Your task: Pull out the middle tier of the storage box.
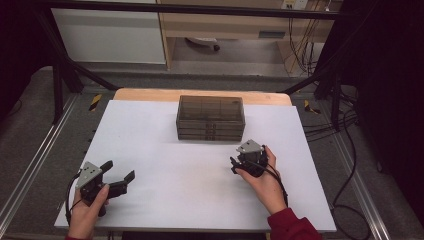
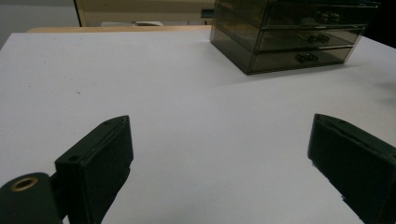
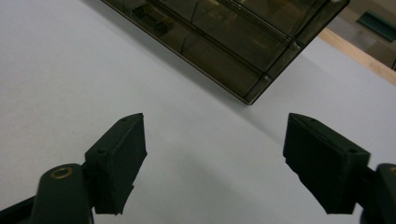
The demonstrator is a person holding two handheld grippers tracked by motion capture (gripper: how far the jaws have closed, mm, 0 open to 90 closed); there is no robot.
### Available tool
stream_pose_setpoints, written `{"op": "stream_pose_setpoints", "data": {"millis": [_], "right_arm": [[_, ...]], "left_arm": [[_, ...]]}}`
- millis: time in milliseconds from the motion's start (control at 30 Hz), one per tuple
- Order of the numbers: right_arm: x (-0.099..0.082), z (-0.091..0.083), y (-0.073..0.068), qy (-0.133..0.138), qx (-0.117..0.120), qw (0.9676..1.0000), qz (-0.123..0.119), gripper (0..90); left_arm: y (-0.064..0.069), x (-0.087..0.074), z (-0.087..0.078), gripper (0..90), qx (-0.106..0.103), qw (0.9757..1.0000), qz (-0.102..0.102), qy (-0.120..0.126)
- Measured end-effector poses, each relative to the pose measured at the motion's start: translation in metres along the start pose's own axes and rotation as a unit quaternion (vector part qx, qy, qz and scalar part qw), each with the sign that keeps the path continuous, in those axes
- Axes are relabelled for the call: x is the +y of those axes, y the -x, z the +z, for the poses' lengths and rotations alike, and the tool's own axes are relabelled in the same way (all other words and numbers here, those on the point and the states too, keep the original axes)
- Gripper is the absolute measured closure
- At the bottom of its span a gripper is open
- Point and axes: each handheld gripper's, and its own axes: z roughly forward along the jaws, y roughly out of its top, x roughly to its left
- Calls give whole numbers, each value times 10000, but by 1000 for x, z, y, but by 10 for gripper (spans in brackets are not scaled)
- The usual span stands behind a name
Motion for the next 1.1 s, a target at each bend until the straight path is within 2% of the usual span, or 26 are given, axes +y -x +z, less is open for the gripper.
{"op": "stream_pose_setpoints", "data": {"millis": [133,200,233,300,400,433,467,600,633,667,700,800,833,867,900,1100], "right_arm": [[4,5,-10,-3,-234,9985,-495,288],[5,7,-13,-20,-278,9979,-584,301],[7,8,-19,-1,-398,9960,-794,340],[10,10,-23,-8,-489,9934,-1037,366],[13,14,-29,5,-642,9874,-1444,404],[13,14,-29,5,-642,9874,-1444,404],[15,16,-33,-34,-722,9835,-1660,423],[18,20,-42,7,-909,9758,-1988,463],[19,21,-43,-2,-919,9731,-2114,464],[20,22,-44,-9,-911,9718,-2173,463],[21,24,-46,-6,-854,9720,-2191,466],[23,28,-48,-35,-821,9682,-2363,483],[23,28,-48,-35,-821,9682,-2363,483],[24,31,-50,-22,-866,9645,-2496,498],[25,32,-51,-54,-907,9621,-2570,501],[27,35,-52,-13,-952,9590,-2671,532]], "left_arm": [[3,1,0,73,-34,10000,78,9],[4,1,1,73,-43,10000,81,1],[5,1,1,73,-61,9999,85,33],[5,2,-1,70,-46,9999,75,90],[3,2,-1,58,-61,9999,51,115],[3,2,-1,58,-61,9999,51,115],[2,2,0,58,-48,9999,7,95],[3,2,-1,59,-41,10000,13,83],[3,2,-1,58,-41,10000,21,88],[3,2,-1,59,-42,10000,19,85],[3,2,-1,59,-42,10000,19,85],[4,2,0,62,-37,10000,19,79],[4,2,0,64,-37,10000,19,79],[4,2,0,63,-55,10000,30,65],[4,2,1,63,-54,10000,40,57],[3,1,1,64,-41,10000,35,35]]}}
